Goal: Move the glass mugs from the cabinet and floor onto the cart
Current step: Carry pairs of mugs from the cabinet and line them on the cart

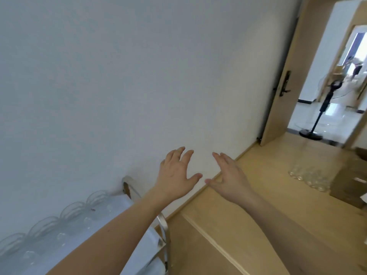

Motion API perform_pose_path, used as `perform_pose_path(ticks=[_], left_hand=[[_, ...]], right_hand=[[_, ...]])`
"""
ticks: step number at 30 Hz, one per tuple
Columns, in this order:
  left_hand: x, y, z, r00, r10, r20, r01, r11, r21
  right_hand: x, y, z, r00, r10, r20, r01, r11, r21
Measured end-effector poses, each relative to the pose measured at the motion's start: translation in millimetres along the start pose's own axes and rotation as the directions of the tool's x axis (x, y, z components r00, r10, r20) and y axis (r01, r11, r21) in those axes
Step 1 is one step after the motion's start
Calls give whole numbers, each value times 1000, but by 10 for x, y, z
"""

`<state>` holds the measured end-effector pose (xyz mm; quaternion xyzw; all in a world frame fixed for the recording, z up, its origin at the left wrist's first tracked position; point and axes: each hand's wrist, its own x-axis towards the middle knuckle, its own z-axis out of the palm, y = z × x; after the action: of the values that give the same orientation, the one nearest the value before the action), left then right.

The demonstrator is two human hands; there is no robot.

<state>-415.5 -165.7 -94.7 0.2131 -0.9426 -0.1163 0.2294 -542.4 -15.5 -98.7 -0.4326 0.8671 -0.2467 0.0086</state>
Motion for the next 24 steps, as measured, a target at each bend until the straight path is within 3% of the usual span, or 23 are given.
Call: perform_pose_path(ticks=[12, 17, 24], left_hand=[[1223, 2354, 1310, 942, 309, 133, -300, 950, -83], [1500, 2998, 1692, 889, 419, 185, -407, 908, -99], [1848, 3621, 2104, 808, 547, 220, -526, 837, -151]], right_hand=[[-330, 2348, -1306, 945, 299, -135, -319, 932, -170], [-513, 2948, -1658, 911, 360, -201, -406, 865, -295], [-618, 3511, -1882, 849, 458, -263, -524, 793, -310]])
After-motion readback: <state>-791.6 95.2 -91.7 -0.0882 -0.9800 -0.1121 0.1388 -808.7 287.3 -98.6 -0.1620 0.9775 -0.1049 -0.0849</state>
